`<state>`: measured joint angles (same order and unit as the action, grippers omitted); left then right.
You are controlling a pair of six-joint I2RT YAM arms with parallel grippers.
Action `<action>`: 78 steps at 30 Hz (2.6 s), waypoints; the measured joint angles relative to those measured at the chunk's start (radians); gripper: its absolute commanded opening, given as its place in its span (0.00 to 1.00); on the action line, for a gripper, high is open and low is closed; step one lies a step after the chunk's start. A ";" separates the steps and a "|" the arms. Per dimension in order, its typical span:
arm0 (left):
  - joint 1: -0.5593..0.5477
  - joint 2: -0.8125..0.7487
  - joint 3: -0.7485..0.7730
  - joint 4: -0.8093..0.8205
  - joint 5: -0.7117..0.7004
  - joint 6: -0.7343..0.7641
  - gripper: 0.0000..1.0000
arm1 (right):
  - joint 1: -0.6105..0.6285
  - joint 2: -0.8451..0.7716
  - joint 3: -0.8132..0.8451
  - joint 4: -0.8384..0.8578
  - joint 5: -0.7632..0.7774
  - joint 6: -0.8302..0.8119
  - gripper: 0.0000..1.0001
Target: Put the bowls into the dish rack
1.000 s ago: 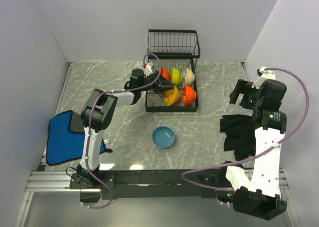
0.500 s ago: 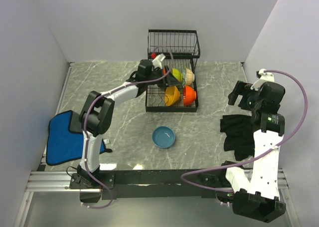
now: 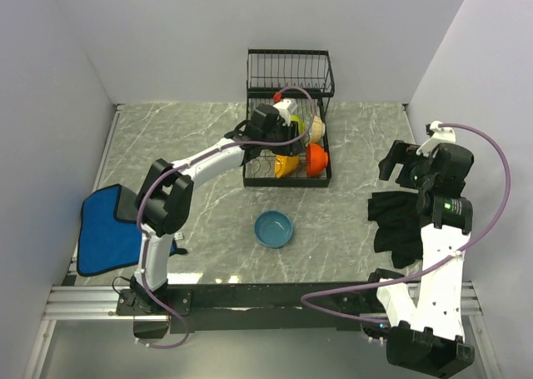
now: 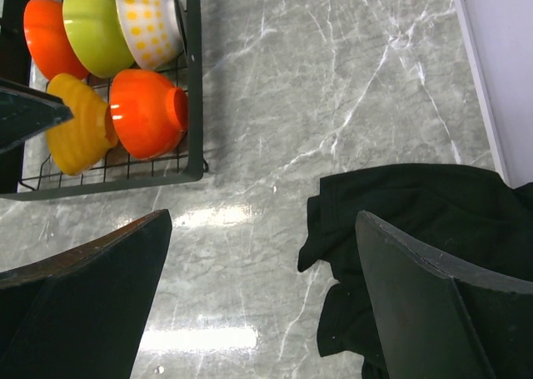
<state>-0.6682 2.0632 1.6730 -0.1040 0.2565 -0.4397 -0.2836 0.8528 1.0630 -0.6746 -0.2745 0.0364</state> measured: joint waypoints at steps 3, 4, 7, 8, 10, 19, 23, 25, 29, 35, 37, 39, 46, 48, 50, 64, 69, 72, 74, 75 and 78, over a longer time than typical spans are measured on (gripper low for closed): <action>0.000 -0.035 -0.015 -0.026 -0.052 0.014 0.49 | 0.000 -0.010 -0.019 0.005 -0.004 0.003 1.00; 0.000 -0.050 -0.021 -0.034 -0.069 0.018 0.49 | 0.000 -0.012 -0.024 0.005 -0.005 0.004 1.00; 0.000 -0.074 -0.032 -0.044 -0.098 0.029 0.48 | 0.000 -0.013 -0.034 0.010 -0.006 0.011 1.00; 0.000 -0.077 -0.034 -0.044 -0.101 0.032 0.49 | 0.000 -0.013 -0.037 0.011 -0.007 0.012 1.00; 0.000 -0.079 -0.035 -0.045 -0.113 0.035 0.49 | 0.000 -0.013 -0.038 0.012 -0.007 0.015 1.00; -0.004 -0.076 -0.047 -0.081 -0.165 0.054 0.47 | 0.000 -0.013 -0.038 0.032 -0.007 0.019 1.00; -0.004 -0.061 -0.047 -0.084 -0.172 0.061 0.44 | 0.000 -0.013 -0.038 0.032 -0.007 0.019 1.00; -0.004 -0.050 -0.047 -0.083 -0.172 0.064 0.43 | 0.000 -0.013 -0.038 0.032 -0.007 0.019 1.00; -0.005 -0.033 -0.047 -0.078 -0.160 0.066 0.28 | 0.000 -0.013 -0.038 0.032 -0.007 0.019 1.00; -0.016 -0.033 -0.047 -0.076 -0.107 0.075 0.01 | 0.000 -0.013 -0.039 0.035 -0.007 0.019 1.00; -0.023 -0.033 -0.047 -0.087 -0.099 0.078 0.01 | 0.000 -0.014 -0.042 0.040 -0.007 0.021 1.00; -0.019 -0.033 -0.047 -0.090 -0.086 0.077 0.01 | 0.000 -0.016 -0.045 0.040 -0.007 0.023 1.00; -0.001 -0.039 -0.048 -0.102 -0.035 0.049 0.01 | 0.000 -0.021 -0.054 0.046 -0.007 0.027 1.00; 0.010 -0.043 -0.051 -0.102 -0.010 0.025 0.01 | 0.001 -0.021 -0.054 0.046 -0.007 0.027 1.00; 0.021 -0.051 -0.057 -0.101 0.016 -0.005 0.01 | 0.001 -0.021 -0.054 0.046 -0.007 0.029 1.00; 0.084 -0.066 -0.086 0.004 0.166 -0.217 0.01 | 0.001 -0.004 -0.049 0.045 -0.004 0.034 1.00; 0.136 -0.081 -0.158 0.140 0.240 -0.349 0.01 | 0.001 0.013 -0.039 0.044 -0.003 0.034 1.00; 0.161 -0.082 -0.207 0.227 0.286 -0.433 0.01 | 0.001 0.018 -0.031 0.044 -0.003 0.033 1.00; 0.167 -0.082 -0.235 0.290 0.323 -0.484 0.01 | 0.001 0.021 -0.024 0.043 -0.001 0.033 1.00; 0.169 -0.081 -0.246 0.321 0.340 -0.510 0.01 | 0.001 0.023 -0.021 0.042 0.001 0.033 1.00; 0.168 -0.067 -0.256 0.431 0.398 -0.579 0.01 | 0.001 0.026 -0.011 0.040 0.002 0.031 1.00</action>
<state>-0.5003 1.9961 1.4170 0.3271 0.6544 -1.0187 -0.2829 0.8783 1.0515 -0.6346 -0.2726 0.0673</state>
